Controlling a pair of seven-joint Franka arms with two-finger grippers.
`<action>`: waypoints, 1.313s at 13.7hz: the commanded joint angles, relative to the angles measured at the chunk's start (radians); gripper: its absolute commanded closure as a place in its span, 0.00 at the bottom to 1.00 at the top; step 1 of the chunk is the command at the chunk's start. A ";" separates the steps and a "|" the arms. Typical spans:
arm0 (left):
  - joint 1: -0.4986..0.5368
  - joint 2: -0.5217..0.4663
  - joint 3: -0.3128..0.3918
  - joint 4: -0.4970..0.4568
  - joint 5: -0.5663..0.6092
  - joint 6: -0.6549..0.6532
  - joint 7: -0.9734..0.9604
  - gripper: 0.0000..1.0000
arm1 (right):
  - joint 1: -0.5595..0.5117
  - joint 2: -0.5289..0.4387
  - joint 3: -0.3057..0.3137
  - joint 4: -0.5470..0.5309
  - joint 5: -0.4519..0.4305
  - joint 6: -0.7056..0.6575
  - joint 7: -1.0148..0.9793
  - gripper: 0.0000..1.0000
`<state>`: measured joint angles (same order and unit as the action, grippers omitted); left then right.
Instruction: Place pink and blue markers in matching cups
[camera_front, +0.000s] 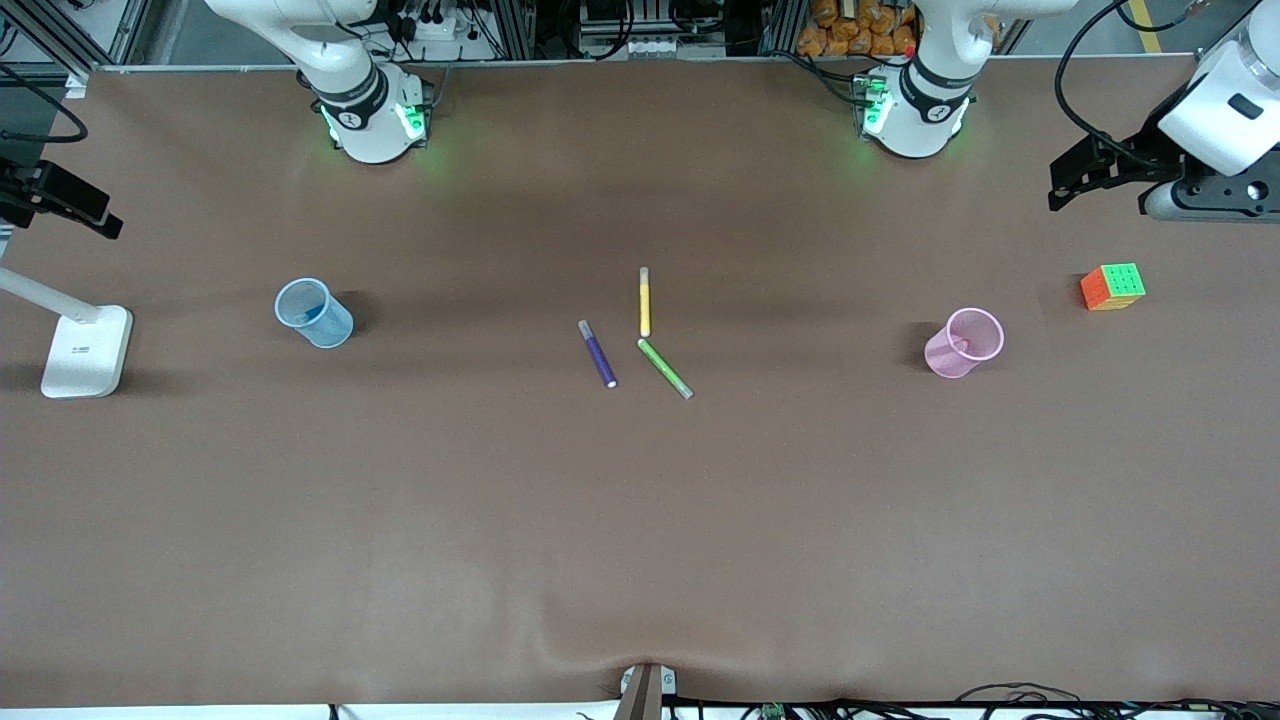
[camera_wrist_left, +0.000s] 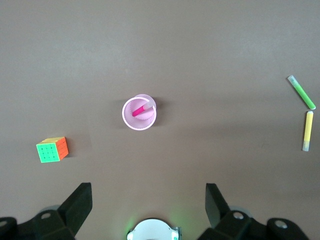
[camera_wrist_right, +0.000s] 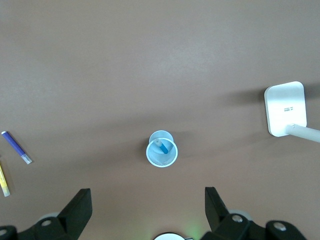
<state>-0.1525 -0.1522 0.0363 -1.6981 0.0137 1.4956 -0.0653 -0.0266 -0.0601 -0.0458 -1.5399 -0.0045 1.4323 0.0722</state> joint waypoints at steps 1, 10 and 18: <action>0.005 0.016 0.008 0.077 0.008 -0.075 0.006 0.00 | -0.015 -0.021 0.011 -0.020 0.008 0.011 0.004 0.00; 0.002 0.036 0.008 0.103 0.025 -0.115 0.002 0.00 | 0.007 -0.021 0.014 -0.019 0.018 0.002 0.004 0.00; 0.004 0.031 0.017 0.124 0.032 -0.129 -0.010 0.00 | 0.010 -0.021 0.014 -0.019 0.018 0.000 0.004 0.00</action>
<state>-0.1505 -0.1296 0.0512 -1.6064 0.0282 1.4006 -0.0656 -0.0212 -0.0601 -0.0323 -1.5399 -0.0001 1.4322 0.0722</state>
